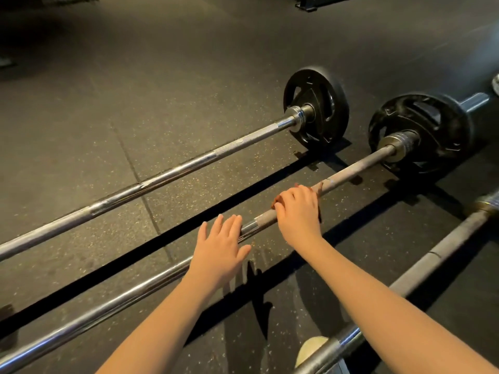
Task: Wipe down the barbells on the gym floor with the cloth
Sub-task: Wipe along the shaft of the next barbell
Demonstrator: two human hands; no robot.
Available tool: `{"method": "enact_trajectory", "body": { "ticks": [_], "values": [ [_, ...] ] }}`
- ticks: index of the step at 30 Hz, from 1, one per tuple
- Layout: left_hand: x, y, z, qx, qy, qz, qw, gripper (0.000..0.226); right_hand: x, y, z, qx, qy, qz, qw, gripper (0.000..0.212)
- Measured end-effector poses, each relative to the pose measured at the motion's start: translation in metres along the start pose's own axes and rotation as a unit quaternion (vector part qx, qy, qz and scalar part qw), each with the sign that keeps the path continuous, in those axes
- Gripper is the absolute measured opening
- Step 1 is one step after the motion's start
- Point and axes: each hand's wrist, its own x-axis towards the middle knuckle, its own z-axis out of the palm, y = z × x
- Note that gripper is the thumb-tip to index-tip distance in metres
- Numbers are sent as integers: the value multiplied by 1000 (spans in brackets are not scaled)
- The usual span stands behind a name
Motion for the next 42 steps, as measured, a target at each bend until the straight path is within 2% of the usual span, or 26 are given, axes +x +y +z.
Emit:
{"method": "enact_trajectory", "body": {
  "ticks": [3,5,7,9,11,12,14,16,17,19,21,22,24,26,28,30,32,33,34,36,37,39,40,42],
  "values": [
    [-1,4,-3,-3,-14,-12,1000,68,-21,2,-2,53,-79,-124,988,24],
    [-4,6,-5,-7,-22,-21,1000,68,-6,22,-15,36,-134,-192,972,23],
    [-6,6,-7,-6,-23,-24,999,69,14,37,-20,4,-119,-156,981,21],
    [-5,7,-8,-5,-28,-22,999,68,17,34,-16,-7,-54,-53,997,27],
    [-3,8,-10,-4,-37,-23,999,68,2,17,-1,-1,-8,-4,1000,28],
    [-2,8,-10,-6,-42,-25,999,68,-9,12,6,26,-7,-11,1000,25],
    [1,9,-12,-5,-44,-27,999,69,-18,14,3,79,-53,-94,991,22],
    [3,8,-12,1,-45,-22,999,70,-2,32,-14,67,-113,-165,978,19],
    [4,8,-12,5,-44,-18,999,70,9,40,-21,42,-124,-172,976,18],
    [3,7,-10,14,-38,-17,999,71,24,50,-25,11,-84,-114,990,22],
    [2,7,-10,12,-33,-16,999,72,18,34,-16,32,-14,3,999,32],
    [1,10,-10,4,-30,-9,999,72,9,23,-7,40,11,32,999,37],
    [2,21,-12,-6,-21,21,1000,72,-10,13,7,66,10,-21,998,38],
    [6,35,-14,-17,-3,45,999,73,-11,28,0,85,-52,-117,988,24],
    [11,45,-14,-34,16,38,999,73,8,50,-15,42,-103,-167,980,19],
    [13,49,-13,-33,26,34,999,74,28,65,-22,12,-90,-112,990,18],
    [11,49,-10,-28,23,28,999,74,31,59,-21,11,-36,-8,999,21],
    [11,49,-10,-27,19,25,999,74,26,50,-17,6,-12,17,1000,22],
    [12,50,-11,-27,12,25,999,73,17,42,-11,11,0,20,1000,23],
    [19,50,-15,-24,-3,31,999,71,-1,34,-9,74,-10,-35,997,23],
    [24,49,-18,-28,-11,32,999,70,-6,34,-16,101,-41,-74,991,24],
    [37,49,-22,-46,-29,33,998,68,6,49,-32,77,-110,-139,981,24],
    [41,50,-21,-49,-31,33,998,68,17,60,-36,43,-131,-147,979,23],
    [45,54,-18,-41,-17,31,999,69,39,77,-40,-2,-116,-94,989,20]
  ]
}}
